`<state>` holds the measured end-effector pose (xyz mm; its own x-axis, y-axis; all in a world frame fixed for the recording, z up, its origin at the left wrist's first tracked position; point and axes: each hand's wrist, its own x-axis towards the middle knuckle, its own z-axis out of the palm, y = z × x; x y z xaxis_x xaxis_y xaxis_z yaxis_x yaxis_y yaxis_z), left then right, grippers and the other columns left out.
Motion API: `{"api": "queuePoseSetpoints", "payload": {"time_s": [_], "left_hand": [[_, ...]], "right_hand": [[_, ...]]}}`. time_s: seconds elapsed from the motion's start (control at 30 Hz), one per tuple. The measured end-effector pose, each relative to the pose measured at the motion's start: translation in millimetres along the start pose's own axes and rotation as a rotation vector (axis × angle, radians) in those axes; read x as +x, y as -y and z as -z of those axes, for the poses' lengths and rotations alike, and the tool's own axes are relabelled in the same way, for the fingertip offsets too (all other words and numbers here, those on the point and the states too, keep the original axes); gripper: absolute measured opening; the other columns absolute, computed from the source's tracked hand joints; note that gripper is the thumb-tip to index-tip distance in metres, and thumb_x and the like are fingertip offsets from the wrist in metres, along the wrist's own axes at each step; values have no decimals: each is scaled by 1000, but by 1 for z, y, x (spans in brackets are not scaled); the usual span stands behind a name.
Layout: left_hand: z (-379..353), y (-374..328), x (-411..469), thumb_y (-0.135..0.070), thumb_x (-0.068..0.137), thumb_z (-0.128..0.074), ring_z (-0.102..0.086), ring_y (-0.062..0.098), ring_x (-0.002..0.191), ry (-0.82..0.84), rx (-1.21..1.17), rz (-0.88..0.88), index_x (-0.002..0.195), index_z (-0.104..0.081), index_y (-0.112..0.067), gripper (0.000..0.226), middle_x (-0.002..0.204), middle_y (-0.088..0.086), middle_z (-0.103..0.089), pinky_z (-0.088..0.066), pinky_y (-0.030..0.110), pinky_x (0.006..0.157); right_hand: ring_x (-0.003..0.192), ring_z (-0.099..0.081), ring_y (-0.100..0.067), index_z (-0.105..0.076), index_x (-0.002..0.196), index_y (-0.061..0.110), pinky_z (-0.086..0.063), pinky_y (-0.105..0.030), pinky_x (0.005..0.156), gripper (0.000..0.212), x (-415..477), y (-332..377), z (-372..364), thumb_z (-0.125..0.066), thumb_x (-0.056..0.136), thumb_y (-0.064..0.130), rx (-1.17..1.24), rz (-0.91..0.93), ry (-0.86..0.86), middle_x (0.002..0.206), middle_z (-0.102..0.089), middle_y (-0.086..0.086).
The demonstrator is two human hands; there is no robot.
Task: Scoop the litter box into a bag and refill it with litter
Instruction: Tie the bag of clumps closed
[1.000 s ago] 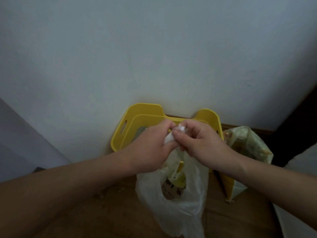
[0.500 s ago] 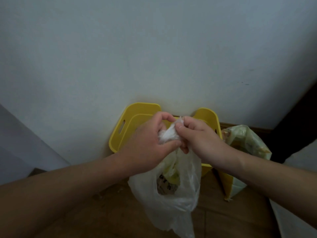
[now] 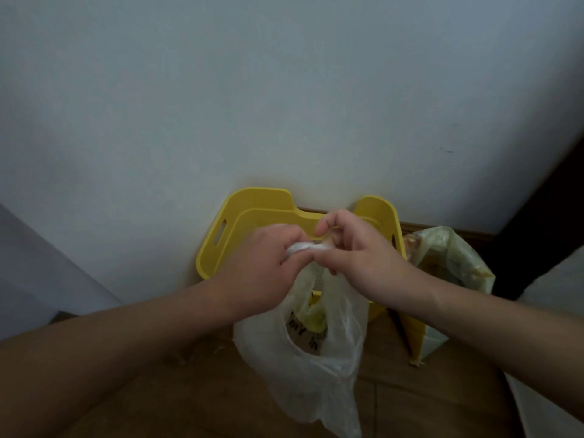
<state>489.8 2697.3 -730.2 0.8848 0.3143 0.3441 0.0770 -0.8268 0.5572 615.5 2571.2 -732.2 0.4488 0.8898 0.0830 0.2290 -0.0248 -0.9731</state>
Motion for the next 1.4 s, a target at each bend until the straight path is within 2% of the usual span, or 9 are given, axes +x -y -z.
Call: {"api": "queuePoseSetpoints", "payload": {"time_s": [0.1, 0.27, 0.43, 0.6, 0.8, 0.97, 1.07, 1.17, 1.4], "left_hand": [[0, 1, 1, -42, 82, -57, -55, 13, 60, 98, -169, 175, 77, -65, -24, 20, 67, 0, -63, -43, 38, 59], [2, 4, -1, -39, 74, -67, -50, 15, 60, 227, -598, 376, 78, -69, -17, 23, 66, 0, -59, -38, 33, 59], [5, 1, -1, -30, 80, -64, -56, 22, 68, 244, -800, 449, 82, -73, -16, 17, 74, 7, -66, -43, 35, 68], [1, -3, -2, -31, 80, -68, -57, 26, 75, 149, -788, 486, 89, -69, -6, 26, 82, 14, -67, -42, 44, 72], [6, -3, 3, -28, 101, -46, -63, 38, 99, 125, -1021, 567, 105, -73, -1, 38, 107, 26, -70, -48, 49, 92], [18, -5, 5, -4, 95, -56, -66, 17, 74, 120, -799, 438, 95, -76, -11, 21, 84, 9, -75, -55, 26, 65], [29, -3, 13, -8, 91, -66, -60, 13, 64, 71, -552, 366, 79, -77, -16, 17, 68, 2, -72, -50, 26, 62], [37, 9, 30, -17, 87, -73, -45, 4, 48, -4, -283, 343, 65, -68, -21, 23, 48, -12, -53, -39, 23, 51], [50, 54, 70, -20, 86, -69, -49, 16, 62, -256, 3, 443, 65, -58, -7, 27, 63, 0, -56, -42, 32, 61]], "right_hand": [[65, -48, -13, -52, 84, 30, -42, -42, 61, 17, -3, -4, 3, -66, 75, 31, -182, 98, -26, 70, -53, 4], [84, -57, -9, -60, 76, 31, -44, -24, 77, 20, -3, -10, 7, -68, 80, 13, -535, 361, -193, 84, -58, 8], [75, -55, -7, -66, 78, 30, -43, -20, 68, 9, -8, -5, 5, -60, 75, 25, -463, 255, -139, 77, -58, 9], [63, -55, -3, -72, 82, 24, -45, -30, 57, 41, -12, -1, 1, -58, 82, 62, -421, 212, -99, 68, -62, 7], [56, -50, -1, -68, 71, 18, -39, -22, 53, 27, -1, -1, 5, -67, 89, 39, -419, 211, -198, 62, -62, 2], [54, -50, -3, -63, 67, 17, -40, -24, 52, 29, 8, 5, 9, -67, 89, 35, -524, 227, -202, 55, -55, 9], [54, -50, 0, -62, 67, 16, -34, -15, 51, 27, 16, 11, 12, -67, 90, 30, -542, 223, -191, 53, -51, 11], [59, -50, -7, -64, 71, 10, -38, -24, 57, 26, 34, 17, 19, -66, 90, 27, -616, 226, -201, 58, -55, 5], [66, -54, -22, -62, 70, 6, -39, -33, 60, 26, 85, 10, 49, -62, 89, 24, -686, 135, -317, 58, -53, 2]]}}
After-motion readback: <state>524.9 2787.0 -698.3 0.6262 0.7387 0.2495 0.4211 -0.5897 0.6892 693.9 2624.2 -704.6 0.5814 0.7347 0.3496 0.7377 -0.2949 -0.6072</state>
